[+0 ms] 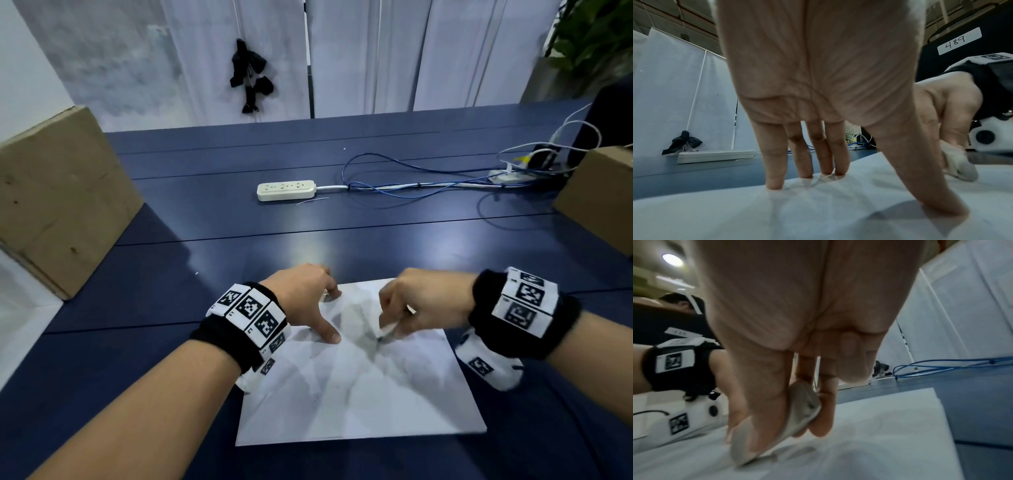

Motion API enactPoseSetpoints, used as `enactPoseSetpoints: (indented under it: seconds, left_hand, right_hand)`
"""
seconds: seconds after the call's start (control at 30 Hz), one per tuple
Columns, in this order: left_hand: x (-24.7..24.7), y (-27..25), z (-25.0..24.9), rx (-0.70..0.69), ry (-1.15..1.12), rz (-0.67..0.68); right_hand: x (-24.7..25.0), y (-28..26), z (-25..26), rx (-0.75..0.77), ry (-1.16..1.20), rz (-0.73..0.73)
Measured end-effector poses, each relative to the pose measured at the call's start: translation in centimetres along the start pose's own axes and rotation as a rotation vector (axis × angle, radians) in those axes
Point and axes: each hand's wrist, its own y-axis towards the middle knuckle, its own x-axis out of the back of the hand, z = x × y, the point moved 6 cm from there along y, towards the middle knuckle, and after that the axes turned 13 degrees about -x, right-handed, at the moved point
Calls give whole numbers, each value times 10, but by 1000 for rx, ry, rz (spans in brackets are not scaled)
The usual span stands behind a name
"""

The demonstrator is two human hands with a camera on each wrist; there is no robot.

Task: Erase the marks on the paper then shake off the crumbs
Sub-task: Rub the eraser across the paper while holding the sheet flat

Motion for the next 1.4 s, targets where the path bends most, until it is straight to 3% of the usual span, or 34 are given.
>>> enactPoseSetpoints:
  seconds: [0.23,0.3,0.4,0.47,0.63,0.73,0.83,0.9,1.07,1.13,1.2,1.3,1.4]
  left_hand:
    - [4,-1,-5,-11,2,0]
    - [2,-1,-4,-5,4,3]
    - [3,0,-3,-3,5,10]
    - [3,0,-3,0,-1,15]
    - [4,0,-4,-14,-8,7]
    - [2,0,-2,-5,-18,3]
    - [1,1,0,-1,-19,4]
    - [2,2,-1,-4,-17,8]
    - [2,2,-1,-11,-25,-3]
    - [2,1,-1,-11,-20,-2]
    - [1,2,-1,-11,-19,0]
    - [1,2,0,-10,-11,2]
    - [1,3,-1,-11,-10,5]
  right_hand:
    - [30,32,-22,-212,-199,-273]
    - [22,21,-16,-129,-176,-256]
    - [6,-2,-4,8,-23,-82]
    - [5,0,-7,-19,-9,-37]
    - [30,29,-29,-249,-156,-275]
    - [22,17,-20,-136,-127,-261]
    - [5,-4,-4,-10,-40,-61]
    - [4,0,-7,-33,-30,-24]
    - [33,29,-27,-219,-101,-238]
    - [29,23,-27,-204,-114,-265]
    - [17,9,-18,-111,-57,-194]
    - [-2,-5,-9,-67,-12,26]
    - [10,10,-21,-140,3,-58]
